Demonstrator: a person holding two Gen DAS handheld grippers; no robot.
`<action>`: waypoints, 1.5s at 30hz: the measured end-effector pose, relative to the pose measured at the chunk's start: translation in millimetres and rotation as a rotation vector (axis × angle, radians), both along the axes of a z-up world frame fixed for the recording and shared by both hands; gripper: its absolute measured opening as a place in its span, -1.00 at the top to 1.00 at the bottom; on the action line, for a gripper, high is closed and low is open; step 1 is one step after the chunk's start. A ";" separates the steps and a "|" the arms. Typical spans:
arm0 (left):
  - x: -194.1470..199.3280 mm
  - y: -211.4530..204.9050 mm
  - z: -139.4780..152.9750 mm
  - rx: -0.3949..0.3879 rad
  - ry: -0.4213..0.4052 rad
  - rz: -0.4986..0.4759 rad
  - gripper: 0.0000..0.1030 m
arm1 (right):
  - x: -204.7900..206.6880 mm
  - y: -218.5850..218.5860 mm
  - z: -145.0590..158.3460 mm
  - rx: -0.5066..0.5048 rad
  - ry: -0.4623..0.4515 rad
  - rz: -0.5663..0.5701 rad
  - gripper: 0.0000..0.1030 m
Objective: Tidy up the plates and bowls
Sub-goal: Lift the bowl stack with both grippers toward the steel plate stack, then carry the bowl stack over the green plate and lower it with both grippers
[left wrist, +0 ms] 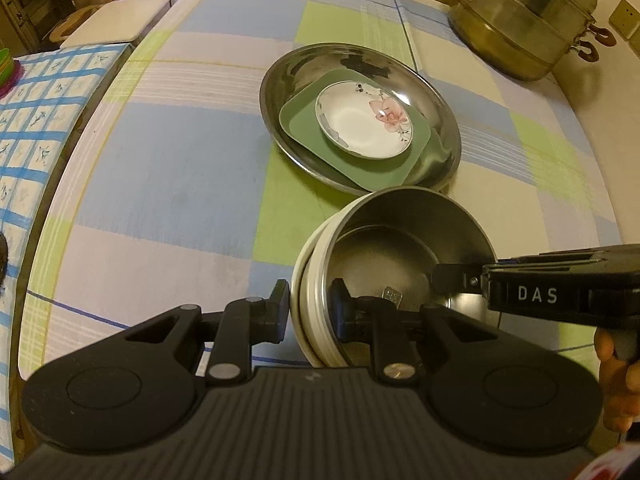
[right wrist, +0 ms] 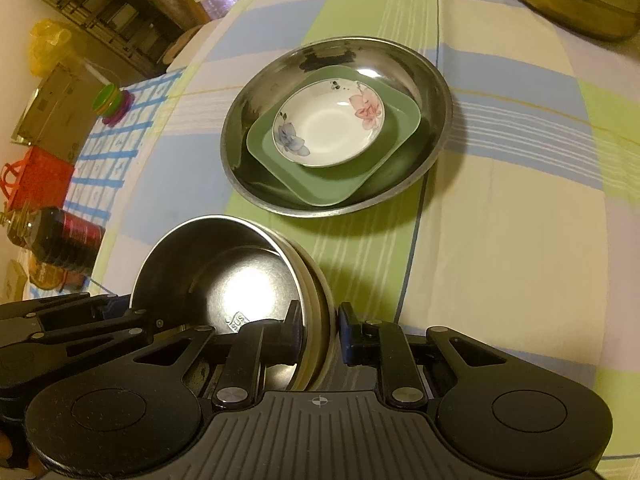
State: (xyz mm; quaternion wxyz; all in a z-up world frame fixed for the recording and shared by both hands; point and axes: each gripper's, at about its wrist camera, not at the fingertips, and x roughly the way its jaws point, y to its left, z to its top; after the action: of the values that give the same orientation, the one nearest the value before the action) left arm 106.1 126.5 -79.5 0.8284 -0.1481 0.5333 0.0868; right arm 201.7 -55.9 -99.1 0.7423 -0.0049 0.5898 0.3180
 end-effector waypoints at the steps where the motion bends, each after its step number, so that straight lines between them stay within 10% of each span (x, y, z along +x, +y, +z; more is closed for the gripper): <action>1: 0.0 0.9 0.4 -0.003 0.001 -0.004 0.63 | -0.1 0.4 0.6 0.000 0.000 -0.004 0.64; 22: 16.1 11.5 42.7 0.012 -0.068 -0.074 0.63 | 9.5 6.1 41.7 0.026 -0.058 -0.053 0.64; 45: 133.6 22.1 56.2 -0.011 -0.094 -0.129 0.63 | 109.1 12.4 65.0 -0.002 -0.092 -0.124 0.66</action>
State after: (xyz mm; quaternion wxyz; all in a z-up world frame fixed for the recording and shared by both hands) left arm 239.8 148.6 -23.4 0.8554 -0.1220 0.5028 0.0230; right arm 310.8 -43.5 -34.1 0.7867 0.0164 0.5547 0.2704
